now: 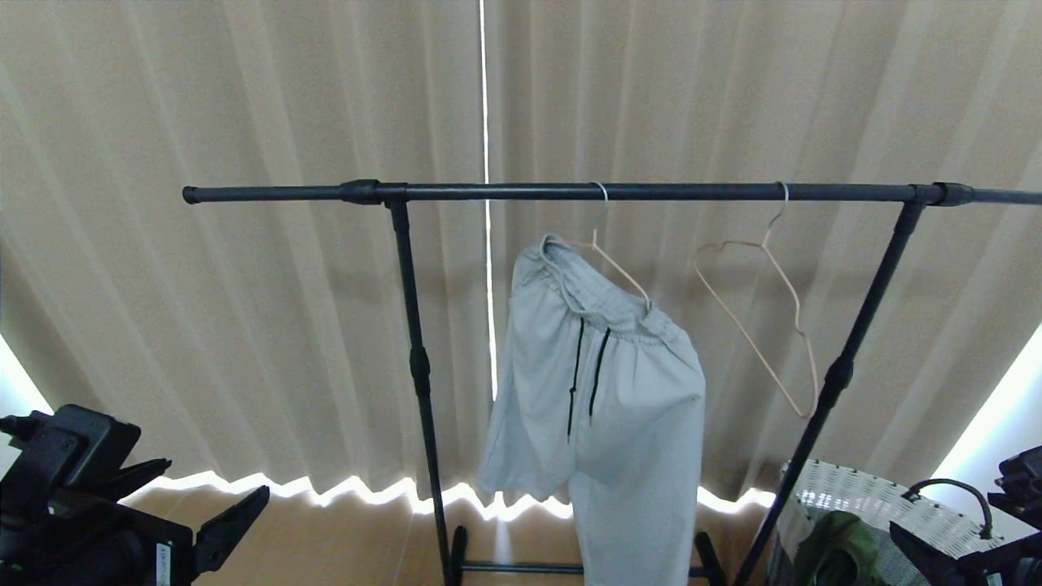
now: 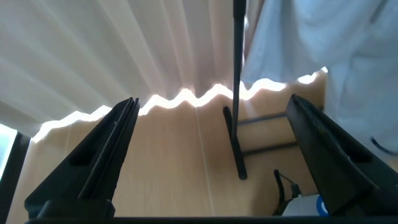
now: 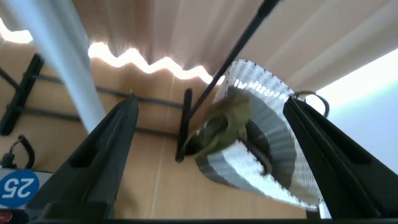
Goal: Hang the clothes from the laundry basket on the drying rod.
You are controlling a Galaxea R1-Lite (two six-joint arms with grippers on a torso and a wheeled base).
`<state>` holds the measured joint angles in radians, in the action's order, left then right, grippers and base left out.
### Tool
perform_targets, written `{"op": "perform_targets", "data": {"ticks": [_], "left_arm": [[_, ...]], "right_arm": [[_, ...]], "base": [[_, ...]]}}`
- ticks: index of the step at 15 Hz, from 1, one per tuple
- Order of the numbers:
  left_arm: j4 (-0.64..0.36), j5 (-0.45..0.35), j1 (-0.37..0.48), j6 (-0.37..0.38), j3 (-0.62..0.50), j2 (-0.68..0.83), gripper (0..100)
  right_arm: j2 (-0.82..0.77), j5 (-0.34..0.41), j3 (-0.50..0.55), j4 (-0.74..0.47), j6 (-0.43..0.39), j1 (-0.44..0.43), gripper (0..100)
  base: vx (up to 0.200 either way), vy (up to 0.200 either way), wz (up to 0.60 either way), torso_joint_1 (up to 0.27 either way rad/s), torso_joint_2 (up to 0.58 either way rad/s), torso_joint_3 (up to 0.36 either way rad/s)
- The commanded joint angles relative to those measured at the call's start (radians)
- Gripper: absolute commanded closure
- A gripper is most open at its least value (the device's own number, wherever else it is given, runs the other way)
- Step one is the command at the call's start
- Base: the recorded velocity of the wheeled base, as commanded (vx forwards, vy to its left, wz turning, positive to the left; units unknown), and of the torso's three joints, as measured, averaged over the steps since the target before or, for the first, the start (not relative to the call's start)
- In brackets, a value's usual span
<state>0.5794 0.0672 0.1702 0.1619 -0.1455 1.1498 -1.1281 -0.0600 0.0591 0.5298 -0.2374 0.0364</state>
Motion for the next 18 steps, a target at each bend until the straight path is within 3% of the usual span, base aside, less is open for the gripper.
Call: {"op": "perform_targets", "data": {"ticks": [1, 8, 10, 12, 18], "left_arm": [[0.000, 0.000, 0.000, 0.001, 0.000, -0.001, 0], [0.000, 0.000, 0.008, 0.022, 0.012, -0.010, 0], [0.000, 0.000, 0.009, 0.057, 0.026, -0.038, 0], [0.000, 0.002, 0.018, 0.085, 0.034, -0.050, 0], [0.000, 0.002, 0.018, 0.079, 0.032, -0.053, 0]], "right_arm": [[0.001, 0.000, -0.005, 0.001, 0.000, -0.001, 0], [0.001, 0.000, -0.016, 0.003, -0.002, -0.001, 0], [-0.001, 0.000, -0.019, 0.001, -0.006, -0.003, 0], [0.001, -0.003, -0.041, 0.004, -0.088, -0.003, 0], [0.010, -0.003, -0.045, 0.004, -0.095, -0.001, 0]], "base": [[-0.200, 0.000, 0.00, -0.002, 0.00, 0.002], [-0.029, 0.000, 0.00, 0.002, 0.00, 0.001], [0.000, 0.000, 0.00, 0.000, 0.00, 0.000], [0.000, 0.000, 0.00, 0.000, 0.00, 0.000], [0.000, 0.000, 0.00, 0.000, 0.00, 0.000]]}}
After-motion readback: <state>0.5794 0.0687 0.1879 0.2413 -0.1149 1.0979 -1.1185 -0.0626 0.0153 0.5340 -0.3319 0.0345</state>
